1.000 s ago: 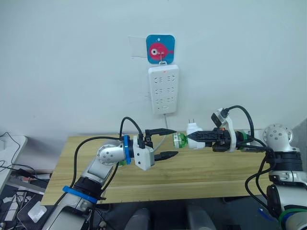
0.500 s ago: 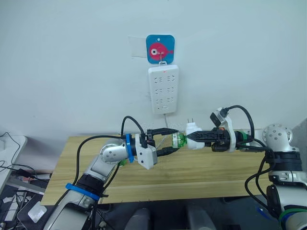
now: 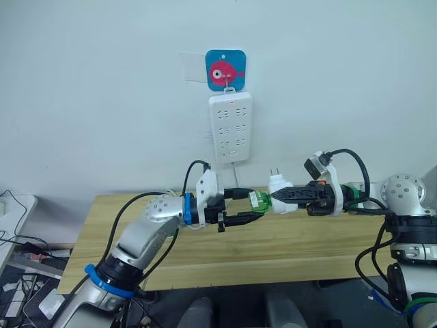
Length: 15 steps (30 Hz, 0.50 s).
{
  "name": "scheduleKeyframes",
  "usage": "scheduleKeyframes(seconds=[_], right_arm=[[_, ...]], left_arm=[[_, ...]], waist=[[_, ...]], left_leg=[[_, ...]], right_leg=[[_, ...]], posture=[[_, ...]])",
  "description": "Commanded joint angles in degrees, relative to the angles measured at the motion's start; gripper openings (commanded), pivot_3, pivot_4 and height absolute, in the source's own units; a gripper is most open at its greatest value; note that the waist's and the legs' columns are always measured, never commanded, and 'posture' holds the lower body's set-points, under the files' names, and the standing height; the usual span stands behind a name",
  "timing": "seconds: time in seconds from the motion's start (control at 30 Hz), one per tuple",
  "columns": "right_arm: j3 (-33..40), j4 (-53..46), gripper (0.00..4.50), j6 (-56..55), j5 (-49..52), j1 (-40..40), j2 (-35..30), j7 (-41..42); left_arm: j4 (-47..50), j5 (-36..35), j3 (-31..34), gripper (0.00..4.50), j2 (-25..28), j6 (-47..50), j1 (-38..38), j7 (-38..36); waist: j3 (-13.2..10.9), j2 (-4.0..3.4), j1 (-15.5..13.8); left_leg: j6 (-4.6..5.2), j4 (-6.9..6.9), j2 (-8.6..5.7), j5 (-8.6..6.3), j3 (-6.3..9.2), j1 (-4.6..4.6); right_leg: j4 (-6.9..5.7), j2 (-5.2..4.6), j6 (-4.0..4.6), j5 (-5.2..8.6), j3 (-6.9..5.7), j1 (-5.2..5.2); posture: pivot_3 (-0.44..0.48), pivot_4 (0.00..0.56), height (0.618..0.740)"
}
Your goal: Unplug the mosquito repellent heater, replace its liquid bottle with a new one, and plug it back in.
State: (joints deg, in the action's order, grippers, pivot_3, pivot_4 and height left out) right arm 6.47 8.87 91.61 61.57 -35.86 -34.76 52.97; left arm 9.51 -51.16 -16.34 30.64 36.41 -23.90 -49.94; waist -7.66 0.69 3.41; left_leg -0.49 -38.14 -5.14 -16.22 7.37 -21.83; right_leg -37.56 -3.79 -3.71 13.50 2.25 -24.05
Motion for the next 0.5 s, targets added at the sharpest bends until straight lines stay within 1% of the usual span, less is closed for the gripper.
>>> scheduleKeyframes(seconds=[0.03, 0.07, 0.1, 0.23, 0.33, 0.47, 0.5], right_arm=[[-1.05, -3.60, 3.00, -1.27, 0.18, 0.31, 0.86, 0.48], [-1.13, -4.21, 3.00, -1.27, 0.27, 0.53, 1.21, 0.22], [-1.15, -4.96, 3.00, -1.30, 0.40, 0.81, 1.62, -0.18], [0.23, -6.11, 3.00, -0.57, 1.35, 1.17, 3.24, -1.91], [0.99, -6.19, 3.00, -0.27, 1.60, 1.33, 3.64, -2.57], [1.86, -5.80, 3.00, -0.01, 1.71, 1.67, 3.38, -3.03], [2.02, -5.79, 3.00, 0.07, 1.72, 1.79, 3.39, -3.11]], left_arm=[[-10.30, -22.34, 10.00, 2.25, -0.92, 23.36, -3.94, 7.08], [-13.08, -24.84, 11.46, 2.25, -0.99, 26.76, -4.60, 7.22], [-15.09, -25.74, 12.28, 2.25, -0.83, 29.33, -5.11, 6.94], [-15.37, -25.22, 12.89, 2.25, -0.39, 34.75, -6.21, 5.20], [-14.86, -25.05, 14.05, 2.25, -1.61, 36.61, -6.53, 5.57], [-13.92, -22.47, 14.31, 2.25, -2.97, 36.48, -5.82, 5.61], [-13.72, -22.15, 14.71, 2.60, -3.28, 36.31, -5.60, 5.75]], waist=[[-0.02, 0.02, 0.19], [-0.03, 0.03, 0.29], [-0.04, 0.03, 0.46], [-0.06, 0.04, 0.93], [-0.06, 0.04, 0.87], [-0.06, 0.03, 0.74], [-0.06, 0.04, 0.75]], left_leg=[[0.00, 0.00, -0.01, 0.00, 0.01, 0.00], [0.00, -0.01, -0.01, 0.00, 0.03, 0.04], [0.00, -0.02, -0.01, 0.00, 0.06, 0.04], [-0.04, -0.01, -0.01, 0.02, 0.08, 0.02], [-0.07, -0.01, -0.07, 0.03, 0.06, 0.02], [-0.07, 0.00, -0.11, 0.02, 0.05, 0.01], [-0.07, 0.00, -0.11, 0.02, 0.04, 0.01]], right_leg=[[-0.04, 0.01, -0.03, 0.02, -0.01, 0.00], [-0.11, 0.04, -0.07, 0.06, 0.00, -0.01], [-0.15, 0.06, -0.09, 0.08, 0.00, -0.03], [-0.15, 0.07, -0.05, 0.11, 0.08, -0.09], [-0.12, -0.17, -0.03, 0.10, 0.12, -0.09], [-0.10, -0.28, -0.02, 0.10, 0.12, -0.08], [-0.09, -0.29, -0.02, 0.10, 0.12, -0.08]], posture=[[-0.078, 0.147, 0.740], [-0.084, 0.149, 0.740], [-0.084, 0.149, 0.740], [-0.097, 0.151, 0.740], [-0.101, 0.150, 0.740], [-0.109, 0.153, 0.740], [-0.109, 0.154, 0.740]])
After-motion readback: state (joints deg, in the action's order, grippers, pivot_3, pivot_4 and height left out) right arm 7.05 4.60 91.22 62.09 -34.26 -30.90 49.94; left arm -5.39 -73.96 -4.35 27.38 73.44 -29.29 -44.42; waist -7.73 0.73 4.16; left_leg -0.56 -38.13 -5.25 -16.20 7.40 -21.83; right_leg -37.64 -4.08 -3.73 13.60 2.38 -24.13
